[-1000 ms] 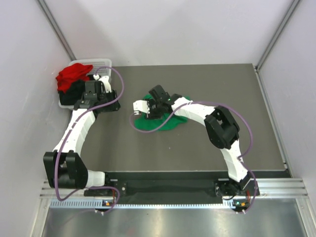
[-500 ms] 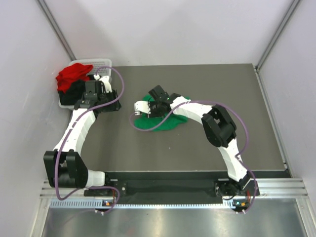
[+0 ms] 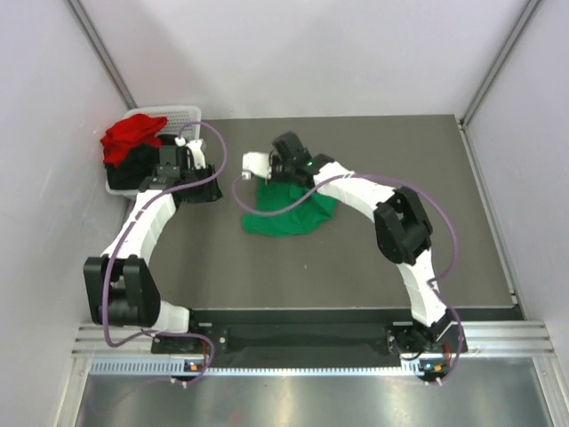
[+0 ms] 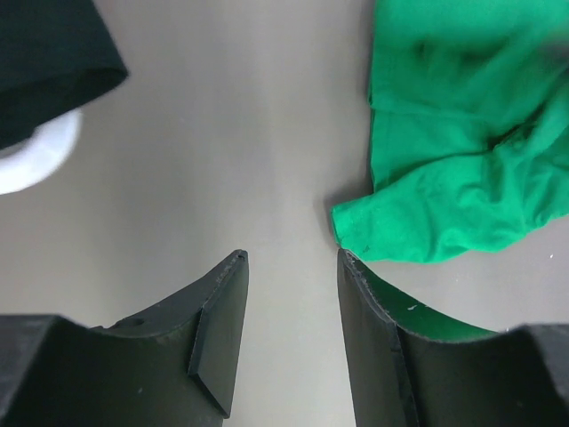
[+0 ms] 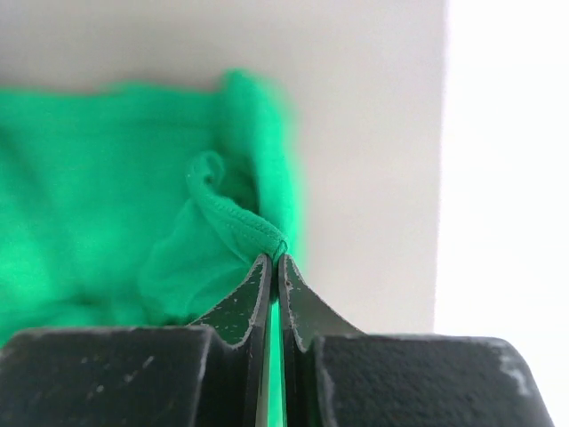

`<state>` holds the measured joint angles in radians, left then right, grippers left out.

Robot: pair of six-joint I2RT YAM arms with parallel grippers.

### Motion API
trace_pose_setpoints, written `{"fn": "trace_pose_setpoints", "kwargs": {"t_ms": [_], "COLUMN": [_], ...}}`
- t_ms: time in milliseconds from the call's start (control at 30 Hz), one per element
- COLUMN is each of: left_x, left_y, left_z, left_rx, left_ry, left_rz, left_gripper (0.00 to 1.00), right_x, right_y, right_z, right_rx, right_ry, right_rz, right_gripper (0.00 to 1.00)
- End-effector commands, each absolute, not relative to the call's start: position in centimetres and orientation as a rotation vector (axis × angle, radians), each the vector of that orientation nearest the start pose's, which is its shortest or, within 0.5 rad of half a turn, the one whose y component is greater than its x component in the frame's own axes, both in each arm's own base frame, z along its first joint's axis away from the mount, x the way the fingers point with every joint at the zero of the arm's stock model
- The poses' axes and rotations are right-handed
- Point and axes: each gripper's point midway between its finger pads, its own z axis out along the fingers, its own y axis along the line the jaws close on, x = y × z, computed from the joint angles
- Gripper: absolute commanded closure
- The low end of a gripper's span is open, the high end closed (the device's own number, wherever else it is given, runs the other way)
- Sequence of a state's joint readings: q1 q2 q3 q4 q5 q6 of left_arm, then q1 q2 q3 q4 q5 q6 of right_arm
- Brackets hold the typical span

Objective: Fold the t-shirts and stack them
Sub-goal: Flatten the tshirt out

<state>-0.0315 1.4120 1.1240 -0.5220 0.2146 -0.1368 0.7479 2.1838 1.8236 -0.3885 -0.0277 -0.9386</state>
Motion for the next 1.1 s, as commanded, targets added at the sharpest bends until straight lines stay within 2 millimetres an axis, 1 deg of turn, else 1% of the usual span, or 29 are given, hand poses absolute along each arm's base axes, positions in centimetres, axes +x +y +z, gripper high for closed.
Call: {"fn": "trace_pose_setpoints", "kwargs": {"t_ms": [0, 33, 67, 100, 133, 167, 200, 233, 267, 300, 333, 367, 400, 433, 467, 533, 567, 600, 633, 667, 700, 733, 767, 800, 867, 900, 967, 1000, 1067], "left_x": [39.1, 39.4, 39.6, 40.1, 40.4, 40.5, 40.8, 41.1, 41.2, 41.6, 41.7, 41.7, 42.4, 42.6, 43.3, 44.5, 45.2, 46.7, 47.5, 48.4, 50.2, 51.0, 51.9, 53.6, 54.9, 56.2, 56.7, 57.2, 56.8], "left_y": [-6.3, -6.5, -6.8, -7.0, -7.4, -7.6, -7.9, -8.2, -9.0, -9.4, -10.3, -10.8, -11.3, -12.5, -13.3, -13.6, -13.7, -13.9, -13.9, -13.4, -13.4, -13.4, -13.2, -13.5, -13.7, -13.7, -13.9, -14.1, -14.4], "left_z": [17.2, 17.2, 17.2, 17.1, 17.1, 17.0, 16.7, 16.5, 16.2, 15.4, 14.7, 14.1, 12.7, 12.2, 10.8, 9.7, 9.2, 8.6, 8.4, 6.7, 8.0, 8.0, 7.1, 8.7, 9.0, 9.4, 9.1, 9.4, 9.7], "left_rx": [0.003, 0.01, 0.021, 0.031, 0.048, 0.061, 0.083, 0.098, 0.129, 0.162, 0.202, 0.228, 0.257, 0.298, 0.343, 0.377, 0.384, 0.402, 0.407, 0.422, 0.429, 0.44, 0.471, 0.478, 0.51, 0.543, 0.587, 0.59, 0.608], "left_ry": [2.318, 2.316, 2.316, 2.317, 2.319, 2.323, 2.329, 2.332, 2.336, 2.355, 2.37, 2.39, 2.419, 2.426, 2.45, 2.46, 2.466, 2.466, 2.463, 2.487, 2.445, 2.433, 2.437, 2.386, 2.361, 2.334, 2.333, 2.325, 2.331], "left_rz": [-0.397, -0.408, -0.41, -0.41, -0.416, -0.419, -0.419, -0.418, -0.423, -0.415, -0.41, -0.407, -0.408, -0.422, -0.418, -0.382, -0.362, -0.342, -0.325, -0.272, -0.249, -0.23, -0.202, -0.188, -0.167, -0.136, -0.121, -0.127, -0.146], "left_gripper": [0.5, 0.5, 0.5, 0.5, 0.5, 0.51, 0.51, 0.51, 0.51, 0.51, 0.52, 0.53, 0.55, 0.57, 0.59, 0.61, 0.62, 0.62, 0.62, 0.62, 0.62, 0.61, 0.61, 0.61, 0.6, 0.6, 0.61, 0.62, 0.65], "right_x": [49.7, 49.5, 49.5, 49.4, 48.6, 48.1, 47.9, 46.9, 46.5, 46.5, 45.7, 45.7, 46.1, 45.8, 45.9, 45.9, 45.8, 45.6, 45.6, 45.4, 45.2, 45.1, 45.0, 44.8, 44.8, 44.8, 44.8, 44.9, 45.0], "right_y": [35.4, 33.6, 32.7, 31.5, 29.7, 28.8, 27.7, 26.0, 25.0, 24.2, 22.7, 22.0, 21.3, 19.9, 18.9, 18.1, 17.7, 17.3, 17.0, 16.6, 16.1, 15.7, 15.4, 14.9, 14.4, 14.0, 13.9, 13.8, 13.6], "right_z": [34.3, 38.1, 41.0, 43.1, 46.4, 48.3, 48.9, 51.4, 52.2, 51.5, 52.3, 51.7, 48.8, 48.4, 45.6, 42.8, 40.5, 37.5, 35.8, 34.2, 31.4, 30.2, 28.9, 27.1, 26.0, 25.5, 25.1, 24.9, 25.0], "right_rx": [-1.224, -1.155, -1.086, -1.034, -0.986, -0.946, -0.932, -0.887, -0.868, -0.866, -0.848, -0.847, -0.874, -0.855, -0.871, -0.887, -0.926, -0.961, -0.985, -1.004, -1.029, -1.036, -1.05, -1.061, -1.062, -1.055, -1.056, -1.058, -1.054], "right_ry": [1.263, 1.221, 1.175, 1.153, 1.105, 1.073, 1.079, 1.039, 1.033, 1.058, 1.06, 1.083, 1.141, 1.167, 1.234, 1.296, 1.35, 1.406, 1.434, 1.469, 1.524, 1.55, 1.575, 1.614, 1.645, 1.661, 1.675, 1.68, 1.682], "right_rz": [-0.234, -0.273, -0.299, -0.334, -0.377, -0.401, -0.433, -0.47, -0.489, -0.516, -0.537, -0.552, -0.571, -0.58, -0.586, -0.581, -0.578, -0.572, -0.576, -0.584, -0.577, -0.573, -0.566, -0.564, -0.567, -0.563, -0.561, -0.562, -0.565], "right_gripper": [1.0, 1.0, 1.0, 1.0, 1.0, 1.0, 1.0, 1.0, 1.0, 1.0, 1.0, 1.0, 1.0, 1.0, 1.0, 1.0, 1.0, 1.0, 1.0, 1.0, 1.0, 1.0, 1.0, 1.0, 1.0, 1.0, 1.0, 1.0, 1.0]}}
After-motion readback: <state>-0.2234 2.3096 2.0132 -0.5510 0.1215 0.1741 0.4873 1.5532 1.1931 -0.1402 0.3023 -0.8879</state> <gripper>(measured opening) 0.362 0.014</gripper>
